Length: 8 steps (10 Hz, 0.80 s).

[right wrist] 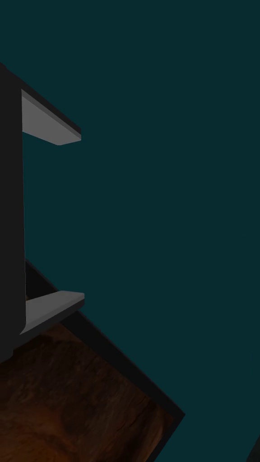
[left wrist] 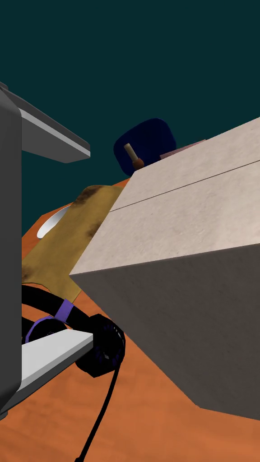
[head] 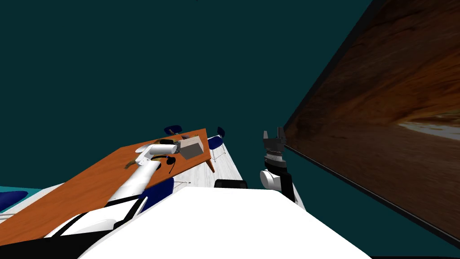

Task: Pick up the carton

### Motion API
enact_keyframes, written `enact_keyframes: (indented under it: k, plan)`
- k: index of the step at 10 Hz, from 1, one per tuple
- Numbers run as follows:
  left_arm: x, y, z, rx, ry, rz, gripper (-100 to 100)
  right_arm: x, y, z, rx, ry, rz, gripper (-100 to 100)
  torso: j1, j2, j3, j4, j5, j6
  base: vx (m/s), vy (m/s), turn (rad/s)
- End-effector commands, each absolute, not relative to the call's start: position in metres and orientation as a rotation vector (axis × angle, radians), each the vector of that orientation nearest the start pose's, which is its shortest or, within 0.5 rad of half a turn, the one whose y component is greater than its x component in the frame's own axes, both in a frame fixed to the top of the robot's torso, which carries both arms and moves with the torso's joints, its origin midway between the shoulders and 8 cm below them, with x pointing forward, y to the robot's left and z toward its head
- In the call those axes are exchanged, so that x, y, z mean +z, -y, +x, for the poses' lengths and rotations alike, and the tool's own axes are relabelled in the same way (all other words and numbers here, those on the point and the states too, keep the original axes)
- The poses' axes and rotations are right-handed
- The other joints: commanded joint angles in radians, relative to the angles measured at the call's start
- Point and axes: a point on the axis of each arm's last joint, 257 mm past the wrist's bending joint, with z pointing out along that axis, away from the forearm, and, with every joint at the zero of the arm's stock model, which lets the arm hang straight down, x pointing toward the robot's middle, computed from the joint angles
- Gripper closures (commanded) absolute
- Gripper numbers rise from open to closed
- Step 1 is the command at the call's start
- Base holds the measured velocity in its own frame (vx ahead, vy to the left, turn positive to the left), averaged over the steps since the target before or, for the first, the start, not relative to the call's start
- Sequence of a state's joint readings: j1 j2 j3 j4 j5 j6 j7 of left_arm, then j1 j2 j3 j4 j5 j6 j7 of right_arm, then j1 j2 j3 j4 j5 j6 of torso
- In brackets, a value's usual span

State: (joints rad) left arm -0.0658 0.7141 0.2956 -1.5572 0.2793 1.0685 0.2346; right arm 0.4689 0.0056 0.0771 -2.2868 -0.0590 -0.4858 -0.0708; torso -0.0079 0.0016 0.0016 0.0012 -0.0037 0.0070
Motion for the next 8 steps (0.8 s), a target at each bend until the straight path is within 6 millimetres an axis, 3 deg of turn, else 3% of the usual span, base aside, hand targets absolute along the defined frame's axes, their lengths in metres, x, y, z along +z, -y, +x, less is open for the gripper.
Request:
enact_keyframes:
  k: [1,2,3,4,6,8]
  plan:
    - [-0.27,-0.612,0.427,-0.262,-1.283,-1.976,-100,0.035,0.258,0.349,1.499,-0.539,0.718,0,0.0,0.0,0.0,0.0,0.0,0.0,0.015,-0.002,0.004]
    - [-0.277,-0.616,0.422,-0.247,-1.28,-1.993,-100,0.035,0.258,0.349,1.499,-0.539,0.718,0,0.0,0.0,0.0,0.0,0.0,0.0,0.0,0.0,0.0]
    - [-0.229,-0.649,0.436,-0.274,-1.214,-1.914,-100,0.034,0.258,0.349,1.499,-0.539,0.718,0,0.0,0.0,0.0,0.0,0.0,0.0,-0.189,-0.01,-0.319]
    - [-0.228,-0.672,0.426,-0.254,-1.168,-1.931,-100,0.035,0.256,0.35,1.505,-0.539,0.716,0,-0.005,0.01,0.005,0.002,-0.002,0.005,-0.271,-0.005,-0.481]
    - [-0.247,-0.693,0.404,-0.21,-1.12,-2.008,-100,0.035,0.253,0.351,1.513,-0.543,0.718,0,-0.017,0.021,0.013,0.005,-0.006,0.014,-0.06,-0.004,-0.261]
    - [-0.265,-0.7,0.39,-0.174,-1.111,-2.054,-100,0.034,0.252,0.352,1.515,-0.545,0.72,0,-0.027,0.021,0.013,0.006,-0.008,0.016,0.022,-0.008,-0.034]
